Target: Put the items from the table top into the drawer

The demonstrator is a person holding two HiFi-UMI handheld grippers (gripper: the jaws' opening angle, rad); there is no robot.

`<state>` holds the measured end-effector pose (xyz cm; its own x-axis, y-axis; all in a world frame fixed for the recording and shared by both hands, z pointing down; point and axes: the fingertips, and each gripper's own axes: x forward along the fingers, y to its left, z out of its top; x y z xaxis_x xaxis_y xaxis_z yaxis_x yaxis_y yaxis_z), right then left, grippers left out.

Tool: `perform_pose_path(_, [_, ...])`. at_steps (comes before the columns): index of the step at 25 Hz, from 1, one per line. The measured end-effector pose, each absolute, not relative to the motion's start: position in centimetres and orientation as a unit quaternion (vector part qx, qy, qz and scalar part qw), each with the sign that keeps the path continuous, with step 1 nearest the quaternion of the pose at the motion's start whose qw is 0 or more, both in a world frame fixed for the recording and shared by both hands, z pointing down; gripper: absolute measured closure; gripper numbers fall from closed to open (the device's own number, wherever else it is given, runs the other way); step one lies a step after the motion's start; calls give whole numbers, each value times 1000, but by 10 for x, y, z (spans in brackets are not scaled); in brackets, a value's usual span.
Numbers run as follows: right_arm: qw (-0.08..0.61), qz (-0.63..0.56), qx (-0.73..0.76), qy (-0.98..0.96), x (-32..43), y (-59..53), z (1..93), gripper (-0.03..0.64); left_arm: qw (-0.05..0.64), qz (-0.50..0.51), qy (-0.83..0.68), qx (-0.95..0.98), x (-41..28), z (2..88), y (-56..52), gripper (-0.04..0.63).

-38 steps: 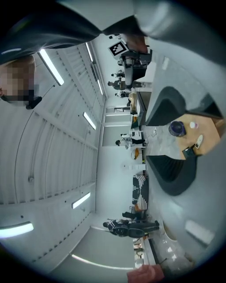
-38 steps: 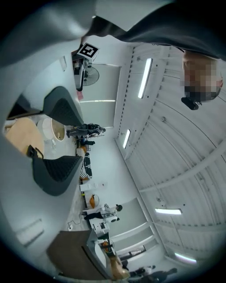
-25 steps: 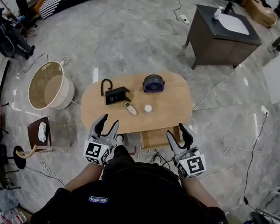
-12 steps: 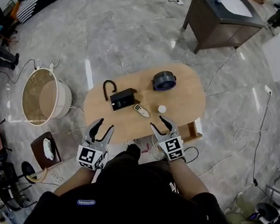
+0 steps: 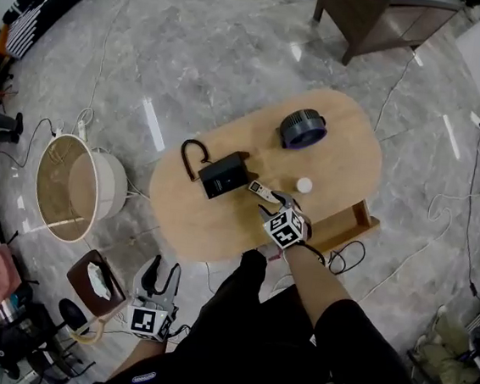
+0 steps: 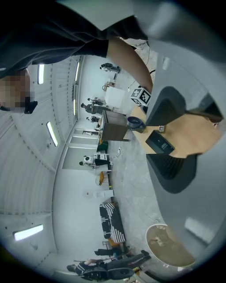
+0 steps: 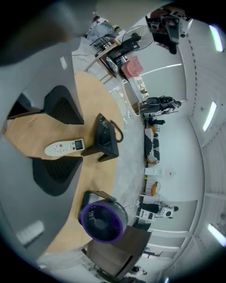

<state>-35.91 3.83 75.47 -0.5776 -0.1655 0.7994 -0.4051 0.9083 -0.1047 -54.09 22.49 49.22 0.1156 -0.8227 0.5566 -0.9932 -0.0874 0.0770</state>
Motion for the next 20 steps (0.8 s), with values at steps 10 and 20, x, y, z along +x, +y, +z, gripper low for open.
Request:
perform_pose_path(10, [512,151,139,-834,-367,30,851,360,259,206,-632,701,-558,534,273,398])
perform_pose_path(20, [549,161,115,-812,-368,30,882,377,267,194,-625,707,-560,545,255,398])
